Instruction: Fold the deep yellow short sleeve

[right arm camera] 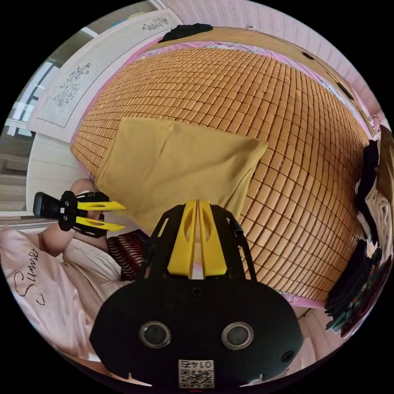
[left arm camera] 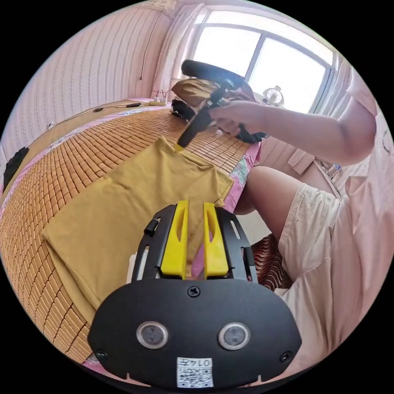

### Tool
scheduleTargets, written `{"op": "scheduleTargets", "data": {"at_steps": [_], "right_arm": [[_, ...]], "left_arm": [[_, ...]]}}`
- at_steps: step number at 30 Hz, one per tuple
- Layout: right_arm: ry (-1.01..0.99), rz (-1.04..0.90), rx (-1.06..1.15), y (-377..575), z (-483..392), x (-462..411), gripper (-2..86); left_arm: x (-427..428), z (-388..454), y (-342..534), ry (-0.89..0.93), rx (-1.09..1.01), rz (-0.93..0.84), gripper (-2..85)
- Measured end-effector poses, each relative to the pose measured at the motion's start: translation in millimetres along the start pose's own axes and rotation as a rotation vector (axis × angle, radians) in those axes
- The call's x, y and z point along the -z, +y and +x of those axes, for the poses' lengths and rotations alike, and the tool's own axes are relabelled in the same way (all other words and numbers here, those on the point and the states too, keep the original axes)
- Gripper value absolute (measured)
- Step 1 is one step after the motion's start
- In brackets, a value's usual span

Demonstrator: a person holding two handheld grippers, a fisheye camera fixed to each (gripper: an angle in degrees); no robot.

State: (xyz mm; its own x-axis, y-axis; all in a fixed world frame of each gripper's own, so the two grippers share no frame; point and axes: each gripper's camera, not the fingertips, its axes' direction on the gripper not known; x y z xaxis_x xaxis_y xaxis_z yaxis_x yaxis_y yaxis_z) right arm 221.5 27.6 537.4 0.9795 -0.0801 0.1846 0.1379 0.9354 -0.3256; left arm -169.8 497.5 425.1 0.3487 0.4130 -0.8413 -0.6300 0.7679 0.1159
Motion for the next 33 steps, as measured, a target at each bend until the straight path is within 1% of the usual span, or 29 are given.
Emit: {"op": "scheduleTargets", "data": {"at_steps": [2,5,7,9,11,14,16,17,18,19,21,23,25,26,27,28,31,33], "right_arm": [[-0.053,-0.053,-0.082,41.4,31.7,-6.7,7.6],[-0.127,-0.085,-0.178,89.1,73.7,-16.0,9.4],[-0.19,-0.072,-0.187,110.0,93.3,-17.2,7.6],[-0.2,-0.071,-0.16,120.7,102.8,-16.1,3.3],[-0.213,-0.045,-0.142,132.7,113.9,-9.1,2.2],[-0.357,0.098,-0.127,162.3,138.4,20.2,1.3],[-0.502,0.207,-0.119,189.8,162.1,41.8,1.1],[-0.526,0.232,-0.113,196.7,167.2,46.6,1.1],[-0.558,0.28,-0.107,210.9,176.7,55.8,1.1],[-0.583,0.318,-0.104,225.0,185.7,63.9,1.2],[-0.62,0.399,-0.112,249.0,199.6,76.2,1.6],[-0.659,0.497,-0.187,276.6,219.7,84.7,2.3],[-0.703,0.59,-0.305,310.3,251.4,85.0,5.3],[-0.697,0.59,-0.339,315.8,258.1,83.2,7.9],[-0.705,0.558,-0.399,321.4,270.2,76.2,13.1],[-0.752,0.519,-0.429,321.8,279.4,67.4,16.1],[-0.839,0.463,-0.447,308.9,290.1,48.6,19.5],[-0.874,0.467,-0.485,300.1,301.2,41.0,19.1]], "left_arm": [[-4.8,11.7,-9.7,0.003,-0.031,0.026,10.5],[-27.3,32.5,-28.2,0.039,-0.059,-0.024,12.5],[-50.6,48.8,-41.7,0.057,-0.064,-0.068,16.9],[-66.6,60.4,-50.0,0.066,-0.062,-0.093,18.6],[-83.1,71.4,-58.3,0.058,-0.075,-0.148,20.4],[-107.0,86.2,-71.6,0.003,-0.12,-0.245,20.9],[-117.1,92.3,-83.6,-0.019,-0.121,-0.27,20.0],[-118.7,92.7,-86.5,-0.024,-0.112,-0.274,18.5],[-121.7,92.8,-91.6,-0.038,-0.096,-0.294,15.5],[-122.8,90.8,-94.9,-0.081,-0.06,-0.314,9.8],[-116.2,87.5,-98.4,-0.123,-0.007,-0.317,3.7],[-103.8,88.4,-102.5,-0.065,0.015,-0.294,1.2],[-89.5,98.4,-104.7,-0.099,-0.009,-0.298,0.3],[-85.9,101.1,-104.3,-0.107,-0.017,-0.297,0.2],[-77.7,106.0,-102.7,-0.109,-0.025,-0.289,0.0],[-68.6,110.7,-100.5,-0.106,-0.03,-0.273,-0.2],[-54.6,120.7,-92.6,-0.115,-0.037,-0.258,-0.3],[-50.3,123.7,-87.5,-0.113,-0.036,-0.264,-0.4]]}}
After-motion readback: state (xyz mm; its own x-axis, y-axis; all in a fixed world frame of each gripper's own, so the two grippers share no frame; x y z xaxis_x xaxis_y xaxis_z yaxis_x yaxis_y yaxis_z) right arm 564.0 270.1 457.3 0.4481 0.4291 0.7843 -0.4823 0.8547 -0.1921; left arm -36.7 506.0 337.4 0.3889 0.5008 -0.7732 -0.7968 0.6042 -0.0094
